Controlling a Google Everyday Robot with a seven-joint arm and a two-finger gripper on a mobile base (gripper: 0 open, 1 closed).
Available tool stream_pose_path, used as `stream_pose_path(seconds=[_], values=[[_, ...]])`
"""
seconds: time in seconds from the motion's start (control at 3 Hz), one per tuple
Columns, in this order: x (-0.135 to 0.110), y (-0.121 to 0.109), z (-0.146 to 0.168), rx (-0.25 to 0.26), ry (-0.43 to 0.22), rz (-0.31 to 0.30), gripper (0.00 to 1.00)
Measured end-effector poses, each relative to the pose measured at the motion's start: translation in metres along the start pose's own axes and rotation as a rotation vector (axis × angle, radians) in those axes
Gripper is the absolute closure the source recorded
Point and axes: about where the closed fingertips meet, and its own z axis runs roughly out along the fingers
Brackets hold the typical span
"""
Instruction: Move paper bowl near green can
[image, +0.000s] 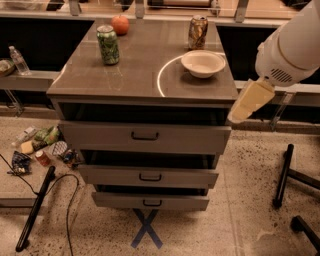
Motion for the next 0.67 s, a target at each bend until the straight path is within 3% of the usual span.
stream_pose_path(seconds=[0.33, 0.67], values=[[-0.0311, -0.0537, 0.0195, 0.182, -0.105, 0.019, 0.00], [-0.0374, -0.0556, 0.0154, 0.194, -0.127, 0.014, 0.00]])
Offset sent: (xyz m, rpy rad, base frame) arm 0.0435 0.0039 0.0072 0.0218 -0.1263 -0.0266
